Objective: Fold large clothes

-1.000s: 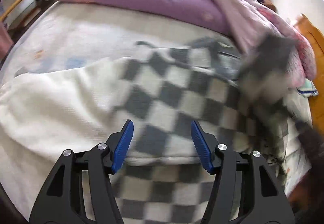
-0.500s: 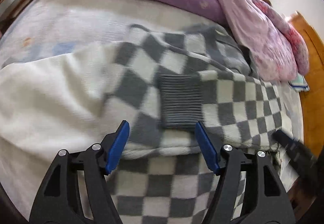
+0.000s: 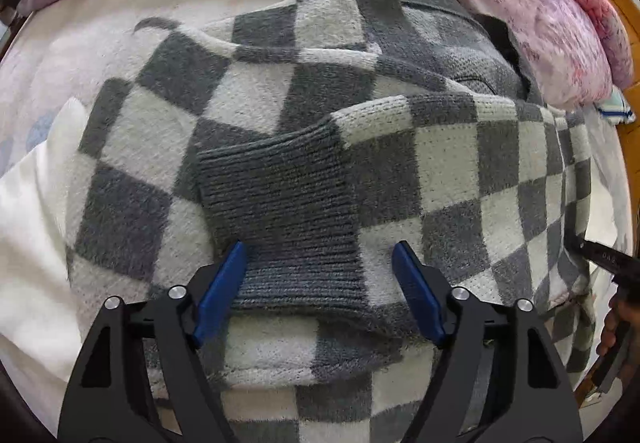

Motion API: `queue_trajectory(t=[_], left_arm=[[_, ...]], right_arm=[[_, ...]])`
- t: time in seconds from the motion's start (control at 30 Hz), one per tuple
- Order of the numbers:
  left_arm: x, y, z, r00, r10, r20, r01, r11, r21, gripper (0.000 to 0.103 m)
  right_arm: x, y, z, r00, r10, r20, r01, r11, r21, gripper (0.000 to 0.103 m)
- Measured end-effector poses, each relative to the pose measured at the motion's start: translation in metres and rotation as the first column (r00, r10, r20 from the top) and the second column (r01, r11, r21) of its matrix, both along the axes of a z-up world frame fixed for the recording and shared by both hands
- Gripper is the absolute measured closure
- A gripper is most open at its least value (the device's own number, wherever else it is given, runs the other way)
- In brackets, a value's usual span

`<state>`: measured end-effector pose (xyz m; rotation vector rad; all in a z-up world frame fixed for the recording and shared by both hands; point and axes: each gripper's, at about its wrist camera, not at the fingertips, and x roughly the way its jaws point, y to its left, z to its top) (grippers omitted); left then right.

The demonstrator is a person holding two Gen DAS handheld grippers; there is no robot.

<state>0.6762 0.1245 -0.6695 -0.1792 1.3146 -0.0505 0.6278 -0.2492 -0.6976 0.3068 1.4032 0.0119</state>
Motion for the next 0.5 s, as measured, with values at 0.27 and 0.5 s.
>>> queue_trajectory(t=[0.27,0.5], left_arm=[[0.007,0.028,0.029,0.999,0.049,-0.014,-0.051,0.981,-0.185,0.026],[0.059,0.106,0.056,0.98,0.199,-0.001,-0.195,0.959,-0.205,0.022]], right_arm=[[0.024,0.01,0.04,0.996,0.082,-0.017,-0.082,0.996,0.031,0.097],[0.081,0.012,0.085,0.993,0.09,0.082,-0.093,0.995,0.025,0.069]])
